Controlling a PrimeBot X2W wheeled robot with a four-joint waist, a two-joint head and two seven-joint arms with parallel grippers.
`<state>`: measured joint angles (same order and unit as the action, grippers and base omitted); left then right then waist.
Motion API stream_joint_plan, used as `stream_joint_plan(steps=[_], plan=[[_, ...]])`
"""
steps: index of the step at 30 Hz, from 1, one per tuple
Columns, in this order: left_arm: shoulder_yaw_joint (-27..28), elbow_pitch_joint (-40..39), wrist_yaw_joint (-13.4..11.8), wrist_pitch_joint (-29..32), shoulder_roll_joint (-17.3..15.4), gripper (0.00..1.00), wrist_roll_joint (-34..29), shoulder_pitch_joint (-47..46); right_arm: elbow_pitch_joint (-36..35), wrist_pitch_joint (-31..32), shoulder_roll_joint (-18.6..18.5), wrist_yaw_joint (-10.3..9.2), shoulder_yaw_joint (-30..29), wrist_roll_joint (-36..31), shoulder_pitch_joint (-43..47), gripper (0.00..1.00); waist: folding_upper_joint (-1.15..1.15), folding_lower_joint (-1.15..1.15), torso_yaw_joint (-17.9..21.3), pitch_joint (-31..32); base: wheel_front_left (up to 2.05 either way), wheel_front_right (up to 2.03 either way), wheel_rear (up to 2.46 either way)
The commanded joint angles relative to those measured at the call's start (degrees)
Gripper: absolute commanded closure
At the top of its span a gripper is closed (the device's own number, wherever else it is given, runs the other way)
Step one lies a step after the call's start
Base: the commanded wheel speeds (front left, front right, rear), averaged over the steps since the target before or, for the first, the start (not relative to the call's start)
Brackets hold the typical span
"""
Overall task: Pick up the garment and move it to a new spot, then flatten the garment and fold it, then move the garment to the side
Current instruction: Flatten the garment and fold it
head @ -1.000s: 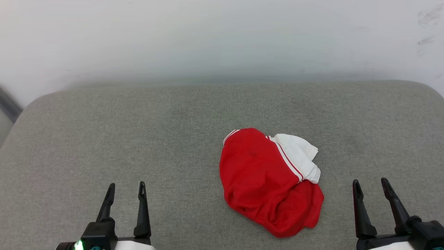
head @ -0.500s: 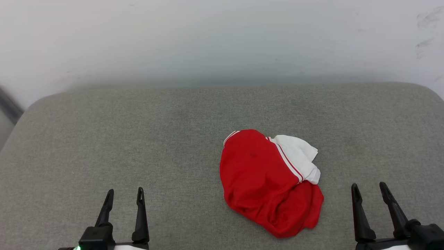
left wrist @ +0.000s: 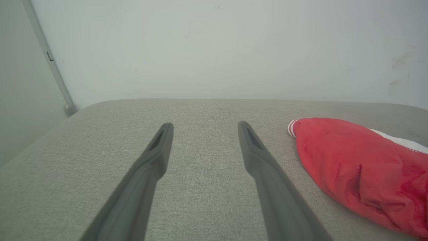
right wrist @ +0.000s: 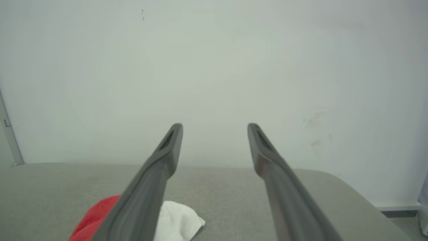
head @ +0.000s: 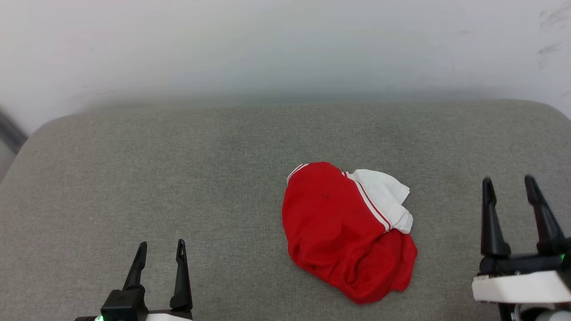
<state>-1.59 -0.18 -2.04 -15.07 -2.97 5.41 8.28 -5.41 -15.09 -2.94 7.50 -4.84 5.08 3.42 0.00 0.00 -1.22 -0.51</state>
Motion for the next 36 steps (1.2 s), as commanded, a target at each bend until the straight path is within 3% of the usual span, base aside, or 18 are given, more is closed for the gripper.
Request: stream_joint_plan(steps=[1, 6, 10, 14, 18, 19, 25, 29, 36], plan=[[-0.20, -0.05, -0.30, -0.15, 0.14, 0.00, 0.27, -0.38, -1.05, -0.12, 0.11, -0.02, -0.22, -0.59, -2.63, 0.00, 0.00, 0.00, 0.09, -0.52, 0.00, 0.00, 0.00], [-0.76, -0.22, -0.57, -0.15, 0.14, 0.00, 0.62, -2.08, -1.35, -0.12, -0.44, -0.02, 1.30, -5.21, -12.89, 0.00, 0.00, 0.00, 0.20, -2.93, 0.00, 0.00, 0.00], [-1.16, -0.04, -0.86, -0.15, 0.13, 0.00, 0.89, -3.45, 2.58, -0.11, -5.15, -0.03, 4.35, -5.91, -21.74, 0.00, 0.00, 0.00, -0.19, -4.73, 0.00, 0.00, 0.00], [-1.57, -0.04, -1.13, -0.15, 0.12, 0.00, 1.35, -4.37, 11.14, 1.64, -12.03, -0.03, 10.76, -3.00, -30.22, 0.00, 0.00, 0.00, -0.63, -6.22, 0.00, 0.00, 0.00], [-2.14, -0.34, -1.36, -0.15, 0.13, 0.00, 1.64, -5.48, 17.51, 12.18, -19.97, -0.03, 21.81, 5.06, -37.99, 0.00, 0.00, 0.00, -1.11, -8.02, 0.00, 0.00, 0.00], [-2.51, -0.75, -1.65, -0.15, 0.13, 0.00, 1.88, -6.24, 19.28, 21.06, -26.49, -0.04, 31.12, 12.51, -43.91, 0.00, 0.00, 0.00, -1.55, -9.75, 0.00, 0.00, 0.00], [-3.38, -1.28, -2.17, -0.15, 0.13, 0.00, 2.63, -8.74, 18.77, 41.17, -37.21, -0.03, 50.23, 29.37, -54.25, 0.00, 0.00, 0.00, -2.65, -13.63, 0.00, 0.00, 0.00], [-4.11, -1.78, -2.43, -0.15, 0.13, 0.00, 2.96, -10.83, 18.36, 52.56, -40.87, -0.03, 58.42, 38.23, -61.20, 0.00, 0.00, 0.00, -3.66, -16.68, 0.00, 0.00, 0.00], [-5.29, -2.88, -3.25, -0.15, 0.12, 0.00, 3.99, -14.12, 22.39, 64.76, -41.40, -0.03, 66.26, 44.16, -70.08, 0.00, 0.00, 0.00, -5.90, -21.96, 0.00, 0.00, 0.00]])
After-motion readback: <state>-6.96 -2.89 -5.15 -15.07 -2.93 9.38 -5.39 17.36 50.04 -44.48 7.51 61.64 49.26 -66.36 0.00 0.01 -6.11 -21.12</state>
